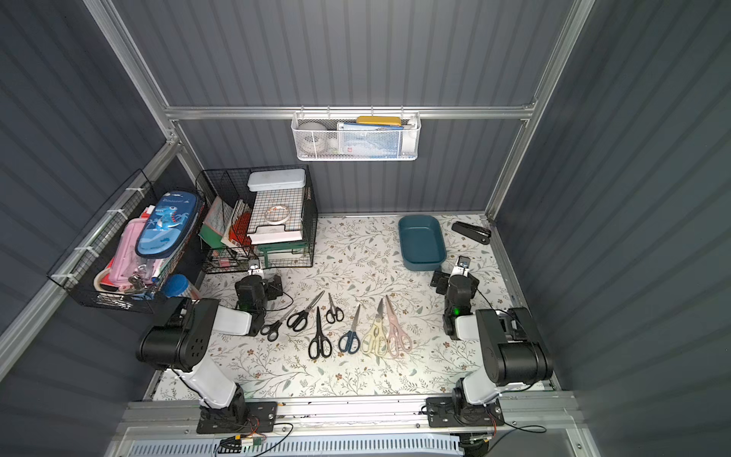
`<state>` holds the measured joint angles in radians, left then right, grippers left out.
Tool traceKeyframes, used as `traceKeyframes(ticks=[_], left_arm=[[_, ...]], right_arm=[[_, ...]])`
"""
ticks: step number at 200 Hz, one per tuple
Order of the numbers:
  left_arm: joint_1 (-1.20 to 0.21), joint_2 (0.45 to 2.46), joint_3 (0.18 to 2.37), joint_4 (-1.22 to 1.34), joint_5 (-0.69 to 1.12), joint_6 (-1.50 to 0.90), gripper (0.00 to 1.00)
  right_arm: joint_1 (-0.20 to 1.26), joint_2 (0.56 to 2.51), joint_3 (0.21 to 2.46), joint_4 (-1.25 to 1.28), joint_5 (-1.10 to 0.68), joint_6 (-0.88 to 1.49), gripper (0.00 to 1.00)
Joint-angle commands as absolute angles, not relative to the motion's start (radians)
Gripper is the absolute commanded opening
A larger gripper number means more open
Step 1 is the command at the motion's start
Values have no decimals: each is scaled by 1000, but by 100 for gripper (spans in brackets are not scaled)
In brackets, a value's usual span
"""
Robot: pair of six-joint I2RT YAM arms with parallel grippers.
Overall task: Put the scissors into the storage box
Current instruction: Move the storage box to the center of the board.
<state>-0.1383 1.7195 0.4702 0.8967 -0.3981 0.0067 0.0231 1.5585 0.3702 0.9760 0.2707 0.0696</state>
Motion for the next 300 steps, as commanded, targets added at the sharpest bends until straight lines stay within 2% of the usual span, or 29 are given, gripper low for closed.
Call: traceKeyframes(ticks=[1, 99, 108, 119, 129, 140, 148, 160, 181, 200, 228, 243, 267, 300], left_arm=[[-137, 1704, 463, 913, -411, -6, 99], [-144, 1666, 449, 916, -444, -3, 99], [-198, 1619, 445, 936, -550, 103, 99], [-319, 1480, 489, 734, -636, 102, 99], [-357, 1343, 533, 542, -572, 13, 99], [-360, 1239, 561, 435, -410, -118, 98], [-372, 1204, 575, 422, -302, -165, 95], [-454, 1212, 630, 362, -240, -202, 97], [-716, 1303, 765, 239, -301, -58, 99], [-878, 1364, 816, 272, -410, 1, 99], [-903, 1436, 830, 455, -259, 9, 99], [-904, 1481, 866, 471, -259, 11, 99], [-905, 1539, 886, 517, -249, 31, 99], [-905, 1540, 848, 553, -255, 5, 99]], right_arm=[[21, 1567, 364, 985, 280, 69, 99], [18, 1548, 359, 991, 309, 79, 99], [20, 1488, 360, 930, 293, 79, 98], [41, 1374, 403, 742, 299, 54, 95], [50, 1272, 516, 442, 305, 114, 93], [39, 1240, 653, 199, 277, 173, 92], [33, 1269, 745, 123, 239, 177, 92], [7, 1357, 947, -135, 143, 235, 92], [-17, 1551, 1273, -532, -26, 251, 77], [-21, 1702, 1453, -683, -97, 244, 74], [-21, 1883, 1655, -839, -126, 209, 69], [-21, 1951, 1745, -905, -62, 216, 70], [-23, 2026, 1781, -878, 19, 198, 69], [-26, 2145, 1880, -967, 73, 168, 65]])
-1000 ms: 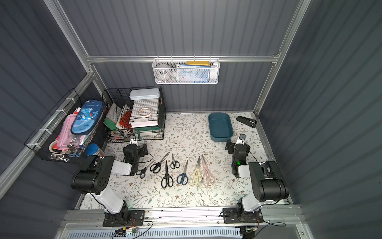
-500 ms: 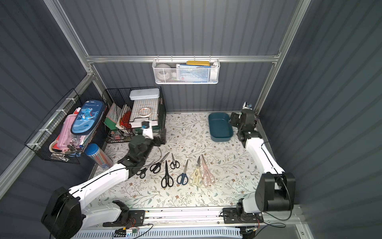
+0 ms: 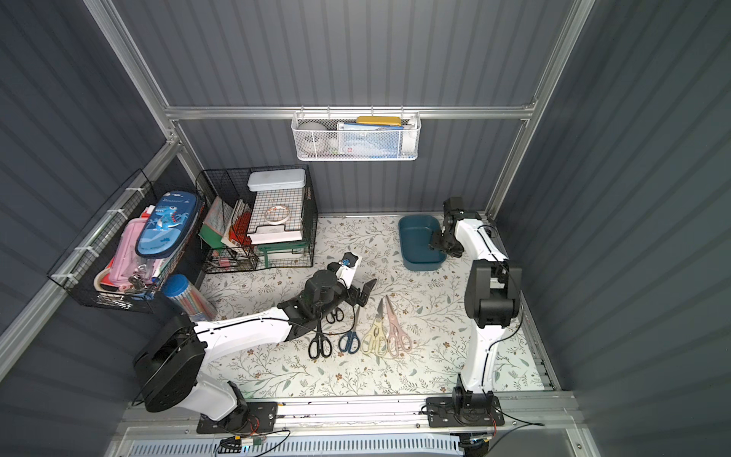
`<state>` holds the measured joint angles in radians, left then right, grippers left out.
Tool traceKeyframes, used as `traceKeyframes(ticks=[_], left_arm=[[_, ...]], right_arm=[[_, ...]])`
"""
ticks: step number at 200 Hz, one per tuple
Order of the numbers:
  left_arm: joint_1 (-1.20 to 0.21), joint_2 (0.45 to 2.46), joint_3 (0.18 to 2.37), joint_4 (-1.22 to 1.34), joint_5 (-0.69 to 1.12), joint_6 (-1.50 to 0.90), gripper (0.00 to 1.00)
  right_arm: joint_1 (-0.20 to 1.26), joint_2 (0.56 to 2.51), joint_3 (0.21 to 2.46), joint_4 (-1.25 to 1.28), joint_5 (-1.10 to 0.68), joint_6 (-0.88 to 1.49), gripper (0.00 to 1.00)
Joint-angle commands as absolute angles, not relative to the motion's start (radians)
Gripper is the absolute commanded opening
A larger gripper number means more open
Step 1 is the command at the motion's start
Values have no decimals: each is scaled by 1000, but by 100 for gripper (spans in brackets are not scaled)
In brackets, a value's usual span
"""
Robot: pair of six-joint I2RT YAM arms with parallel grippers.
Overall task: Put the scissors into the storage box
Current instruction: Move the storage box to the center of the board.
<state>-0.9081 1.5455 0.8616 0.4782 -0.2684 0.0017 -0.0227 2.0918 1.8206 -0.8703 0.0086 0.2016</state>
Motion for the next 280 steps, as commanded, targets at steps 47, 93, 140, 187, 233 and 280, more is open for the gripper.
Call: traceKeyframes(ticks=[47, 93, 140, 187, 233, 280], left_arm=[[-905, 1497, 773, 552, -302, -39, 99], [-905, 1433, 745, 530, -393, -17, 99], [-905, 1273, 599, 540, -624, 69, 100], [-901, 942, 354, 474, -682, 81, 99], [-901, 684, 281, 186, -571, -9, 99], [-902, 564, 190, 163, -423, -87, 99]], right_arm=[[-28, 2210, 1854, -893, 28, 159, 53], [-28, 2207, 1832, -878, 44, 175, 29], [-28, 2051, 1687, -812, 44, 191, 4], [-21, 1772, 1347, -731, 49, 253, 0], [-21, 1462, 1006, -688, 23, 309, 0], [-21, 1356, 870, -731, 27, 311, 0]])
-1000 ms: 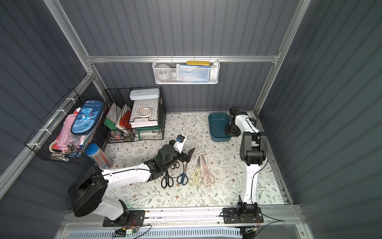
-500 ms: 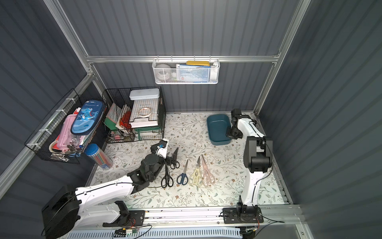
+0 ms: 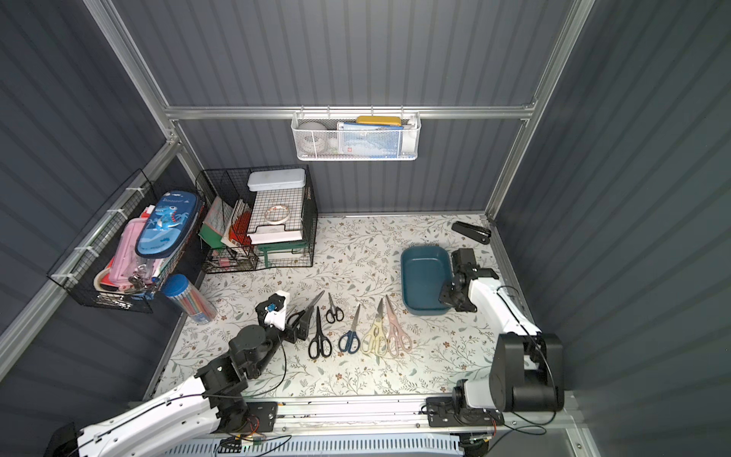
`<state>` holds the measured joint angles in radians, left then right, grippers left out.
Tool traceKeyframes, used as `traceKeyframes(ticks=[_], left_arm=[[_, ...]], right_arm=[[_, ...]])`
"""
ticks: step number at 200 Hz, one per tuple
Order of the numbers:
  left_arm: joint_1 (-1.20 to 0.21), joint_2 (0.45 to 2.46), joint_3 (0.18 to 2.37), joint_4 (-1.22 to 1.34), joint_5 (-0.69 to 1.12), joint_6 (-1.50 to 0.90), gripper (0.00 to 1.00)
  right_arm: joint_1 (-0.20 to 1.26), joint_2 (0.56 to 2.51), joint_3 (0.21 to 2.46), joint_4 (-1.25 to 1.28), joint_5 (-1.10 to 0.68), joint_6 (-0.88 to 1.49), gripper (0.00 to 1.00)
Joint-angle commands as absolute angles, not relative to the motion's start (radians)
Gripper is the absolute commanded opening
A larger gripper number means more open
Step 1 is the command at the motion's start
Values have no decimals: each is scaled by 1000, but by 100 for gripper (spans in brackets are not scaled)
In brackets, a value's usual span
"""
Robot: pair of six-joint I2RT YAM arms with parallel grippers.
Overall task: Put the scissors into the storage box
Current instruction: Move the storage box to the center of the board.
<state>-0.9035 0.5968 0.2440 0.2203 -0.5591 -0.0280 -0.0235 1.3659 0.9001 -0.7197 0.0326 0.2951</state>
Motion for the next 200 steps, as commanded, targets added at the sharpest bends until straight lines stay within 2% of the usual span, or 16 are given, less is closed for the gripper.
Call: traceKeyframes(ticks=[1, 77, 87, 103, 117, 127, 139, 165, 181, 200], left_arm=[[-902, 563, 190, 163, -417, -85, 99], [-902, 700, 230, 185, -330, -63, 99], [-902, 723, 240, 185, -326, -64, 99], [-901, 749, 249, 187, -326, -62, 100], [-902, 760, 250, 190, -332, -64, 99], [-902, 764, 250, 196, -342, -64, 100], [-901, 767, 248, 205, -348, -61, 99], [-900, 771, 248, 214, -366, -63, 99], [-902, 775, 248, 214, -361, -62, 100], [-901, 769, 246, 214, -361, -61, 99]], right_arm=[[-21, 1357, 870, -733, 28, 310, 0], [-31, 1416, 882, -789, 24, 325, 0], [-31, 1437, 895, -802, 74, 336, 15], [-31, 1462, 930, -836, 96, 332, 29], [-31, 1464, 965, -858, 139, 324, 49], [-31, 1457, 1000, -874, 197, 319, 56], [-31, 1443, 1038, -870, 210, 296, 57], [-29, 1435, 1058, -759, 118, 233, 57], [-28, 1501, 1122, -781, 81, 215, 55], [-28, 1627, 1241, -879, 144, 208, 52]])
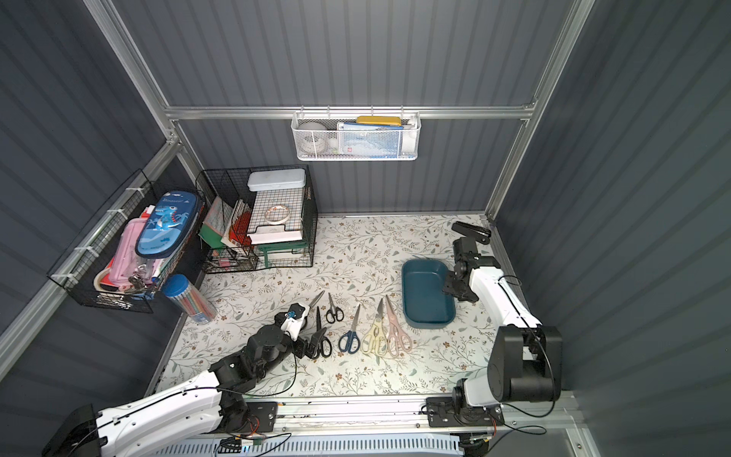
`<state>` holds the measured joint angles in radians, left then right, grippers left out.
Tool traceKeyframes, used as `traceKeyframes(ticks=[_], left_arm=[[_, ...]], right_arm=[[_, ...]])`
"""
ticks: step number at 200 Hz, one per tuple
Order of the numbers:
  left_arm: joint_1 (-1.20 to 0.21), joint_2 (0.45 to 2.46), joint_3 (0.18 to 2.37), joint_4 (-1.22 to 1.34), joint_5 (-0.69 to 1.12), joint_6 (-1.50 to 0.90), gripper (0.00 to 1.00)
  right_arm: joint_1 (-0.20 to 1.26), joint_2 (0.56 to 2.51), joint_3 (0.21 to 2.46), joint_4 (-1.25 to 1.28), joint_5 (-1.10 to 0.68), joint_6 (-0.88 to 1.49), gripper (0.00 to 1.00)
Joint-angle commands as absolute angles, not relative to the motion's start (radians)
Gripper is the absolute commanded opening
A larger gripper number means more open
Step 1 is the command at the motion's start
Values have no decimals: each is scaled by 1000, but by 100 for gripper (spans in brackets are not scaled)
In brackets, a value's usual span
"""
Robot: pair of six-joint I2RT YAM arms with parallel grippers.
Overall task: Put the scissors into the storage box
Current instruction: Move the storage box to the center of the board.
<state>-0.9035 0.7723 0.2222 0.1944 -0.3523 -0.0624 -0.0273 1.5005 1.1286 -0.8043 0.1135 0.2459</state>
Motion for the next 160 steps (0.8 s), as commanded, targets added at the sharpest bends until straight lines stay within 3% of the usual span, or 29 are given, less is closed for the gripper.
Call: traceKeyframes(ticks=[1, 36, 83, 118, 160], left_arm=[[-901, 769, 246, 214, -361, -61, 99], [-901, 746, 238, 211, -359, -61, 99], [-902, 714, 225, 206, -381, -72, 99], [-901, 742, 235, 209, -372, -68, 99], [-902, 773, 250, 205, -372, -72, 100]], right_arm=[[-28, 1635, 1246, -882, 148, 207, 52], [-30, 1788, 1318, -865, 245, 192, 44], [-26, 1789, 1290, -780, 156, 408, 40], [-16, 1782, 1244, -706, 104, 380, 19], [3, 1743, 1147, -711, 174, 371, 6]])
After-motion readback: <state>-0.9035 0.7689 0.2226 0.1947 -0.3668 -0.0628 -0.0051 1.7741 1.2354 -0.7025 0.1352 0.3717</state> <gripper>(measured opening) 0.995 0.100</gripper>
